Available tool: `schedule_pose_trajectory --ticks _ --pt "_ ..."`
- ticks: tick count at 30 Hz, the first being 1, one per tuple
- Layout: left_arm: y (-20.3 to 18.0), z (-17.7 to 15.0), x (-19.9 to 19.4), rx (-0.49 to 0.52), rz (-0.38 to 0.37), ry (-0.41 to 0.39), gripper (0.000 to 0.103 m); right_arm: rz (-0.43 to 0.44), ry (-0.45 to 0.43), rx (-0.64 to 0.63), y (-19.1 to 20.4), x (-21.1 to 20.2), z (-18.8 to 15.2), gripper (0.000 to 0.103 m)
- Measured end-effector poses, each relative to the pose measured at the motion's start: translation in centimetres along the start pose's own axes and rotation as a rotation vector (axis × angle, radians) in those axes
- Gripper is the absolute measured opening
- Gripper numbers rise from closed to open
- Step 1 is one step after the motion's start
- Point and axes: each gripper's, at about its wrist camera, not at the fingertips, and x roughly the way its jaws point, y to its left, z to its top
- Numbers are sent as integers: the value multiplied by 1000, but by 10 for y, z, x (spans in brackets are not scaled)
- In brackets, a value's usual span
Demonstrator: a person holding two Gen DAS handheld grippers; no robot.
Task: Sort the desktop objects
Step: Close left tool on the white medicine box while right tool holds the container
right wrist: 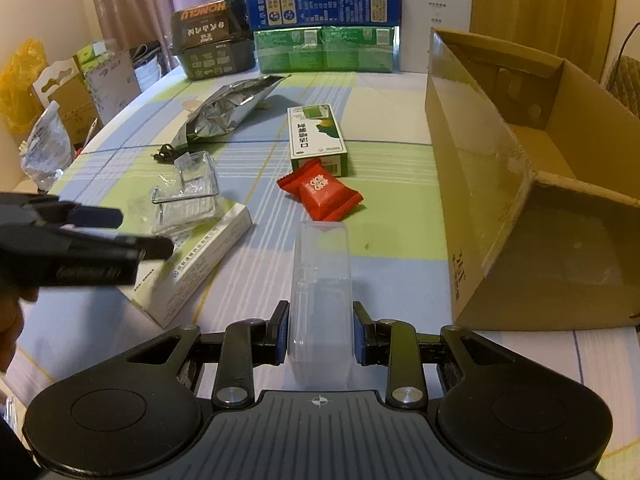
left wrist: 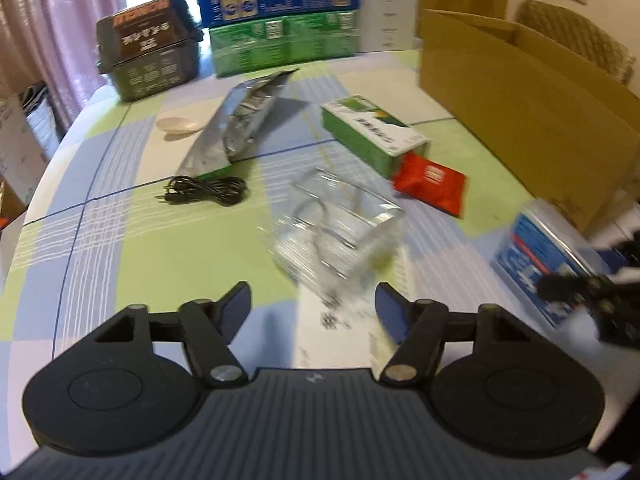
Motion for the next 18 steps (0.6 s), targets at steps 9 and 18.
schedule_pose_trajectory --ticks 9,18 --pt "19 4 1 -99 -64 1 64 4 2 2 -1 10 0 28" --pt "-16 -8 11 10 -117 44 78 6 -4 -19 1 11 0 28"
